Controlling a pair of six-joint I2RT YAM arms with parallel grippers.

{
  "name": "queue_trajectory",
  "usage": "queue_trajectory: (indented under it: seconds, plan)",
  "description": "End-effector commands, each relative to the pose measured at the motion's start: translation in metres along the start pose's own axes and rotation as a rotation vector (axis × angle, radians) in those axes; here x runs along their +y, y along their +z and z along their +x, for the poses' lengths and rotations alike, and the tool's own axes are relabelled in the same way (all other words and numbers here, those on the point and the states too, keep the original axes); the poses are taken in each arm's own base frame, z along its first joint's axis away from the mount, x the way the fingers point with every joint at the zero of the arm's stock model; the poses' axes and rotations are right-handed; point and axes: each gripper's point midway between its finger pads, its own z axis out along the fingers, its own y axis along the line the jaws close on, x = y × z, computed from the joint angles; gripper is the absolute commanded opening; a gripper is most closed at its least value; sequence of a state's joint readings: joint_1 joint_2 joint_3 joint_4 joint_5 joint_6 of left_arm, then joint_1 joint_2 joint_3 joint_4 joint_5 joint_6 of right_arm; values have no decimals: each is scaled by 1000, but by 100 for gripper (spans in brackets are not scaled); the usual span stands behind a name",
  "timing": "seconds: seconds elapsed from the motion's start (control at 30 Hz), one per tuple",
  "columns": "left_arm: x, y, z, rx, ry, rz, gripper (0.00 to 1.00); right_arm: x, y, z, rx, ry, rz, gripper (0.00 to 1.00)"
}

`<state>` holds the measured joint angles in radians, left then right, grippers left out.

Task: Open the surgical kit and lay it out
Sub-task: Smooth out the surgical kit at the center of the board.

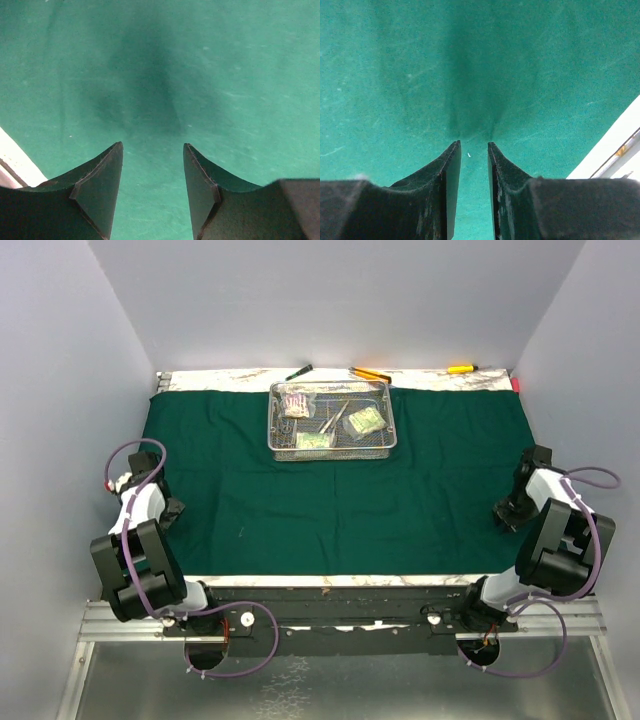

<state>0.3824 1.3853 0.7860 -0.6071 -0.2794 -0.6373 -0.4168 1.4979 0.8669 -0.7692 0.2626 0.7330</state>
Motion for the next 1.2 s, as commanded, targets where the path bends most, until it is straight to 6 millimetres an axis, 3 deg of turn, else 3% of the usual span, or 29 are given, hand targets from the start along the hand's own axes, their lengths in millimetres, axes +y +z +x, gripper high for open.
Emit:
queue_trajectory:
  seconds: [0.0,0.27,0.57,0.77,0.93,1.07,1.17]
  plan:
    - [32,14,4,-7,-96,-114,54,-15,12,2,4,58,60,32]
    - [65,28,15,52,-153,-246,55,-53,26,6,51,144,193,32]
    - [89,18,10,15,-196,-363,56,-76,27,2,42,205,280,32]
    - [93,16,17,23,-256,-373,56,-91,21,0,12,259,332,32]
    - [83,8,-4,-16,-252,-321,56,-87,12,-10,-9,255,297,32]
    - [60,-10,-41,-78,-245,-213,56,-62,-10,-30,-71,246,134,29]
    - [41,-17,-56,-83,-239,-130,56,-43,-23,-39,-115,211,38,29]
